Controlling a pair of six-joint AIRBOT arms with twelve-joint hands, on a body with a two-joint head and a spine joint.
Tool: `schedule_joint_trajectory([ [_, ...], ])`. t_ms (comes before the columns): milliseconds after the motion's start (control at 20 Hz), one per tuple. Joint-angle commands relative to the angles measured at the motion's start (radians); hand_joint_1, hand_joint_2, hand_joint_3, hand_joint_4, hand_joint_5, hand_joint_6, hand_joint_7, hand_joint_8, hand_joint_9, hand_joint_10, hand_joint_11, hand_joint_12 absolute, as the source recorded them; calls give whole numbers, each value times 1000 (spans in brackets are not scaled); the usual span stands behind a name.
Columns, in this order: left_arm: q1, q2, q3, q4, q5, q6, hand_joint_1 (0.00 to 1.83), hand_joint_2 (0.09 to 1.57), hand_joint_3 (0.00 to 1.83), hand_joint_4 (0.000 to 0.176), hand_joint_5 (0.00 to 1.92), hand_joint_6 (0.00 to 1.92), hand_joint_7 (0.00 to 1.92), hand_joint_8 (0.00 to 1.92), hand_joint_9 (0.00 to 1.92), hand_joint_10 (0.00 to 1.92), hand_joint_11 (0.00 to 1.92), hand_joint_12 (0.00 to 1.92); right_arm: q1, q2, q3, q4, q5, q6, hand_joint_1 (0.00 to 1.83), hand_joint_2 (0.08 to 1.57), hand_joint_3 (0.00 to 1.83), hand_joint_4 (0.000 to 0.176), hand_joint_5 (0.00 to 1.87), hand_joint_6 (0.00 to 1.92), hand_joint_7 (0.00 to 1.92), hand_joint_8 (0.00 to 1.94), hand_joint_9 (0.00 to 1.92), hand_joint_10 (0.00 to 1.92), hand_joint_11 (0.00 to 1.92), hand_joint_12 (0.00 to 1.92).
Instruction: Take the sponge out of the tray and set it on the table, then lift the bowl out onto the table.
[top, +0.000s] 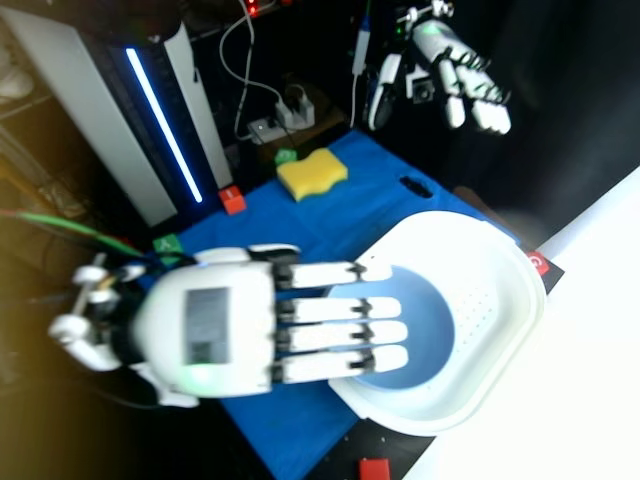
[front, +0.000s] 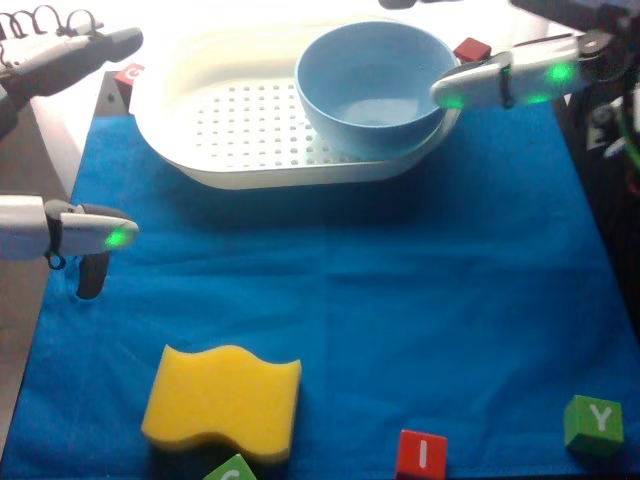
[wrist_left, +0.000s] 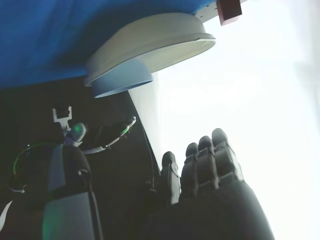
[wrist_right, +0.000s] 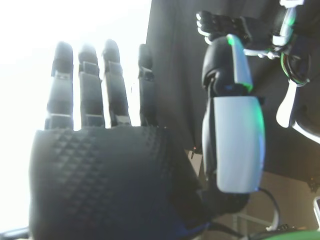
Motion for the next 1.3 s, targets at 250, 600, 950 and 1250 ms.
schedule_joint_trajectory([
  [250,-8,-9,10,-16,-122,-1,805,835,1,156,189,1,141,2,113,4,0,383,35,-87,78,-103,-36,86,730,1035,0,81,517,5,364,4,239,5,0,686],
  [600,-8,-25,19,-6,-116,-18,787,838,1,131,211,1,161,1,139,2,0,482,44,-117,105,-169,-101,86,680,1054,2,144,547,3,388,4,235,6,0,703],
  [950,-8,-38,27,3,-112,-29,806,823,0,141,216,1,191,3,170,6,0,520,93,-159,153,-253,-152,95,697,1071,1,135,563,0,393,0,255,0,0,710],
  [1250,-9,-43,31,11,-122,-47,817,830,1,128,225,1,214,3,195,6,0,636,109,-177,170,-299,-189,104,667,1096,5,143,550,1,374,1,227,1,0,617],
])
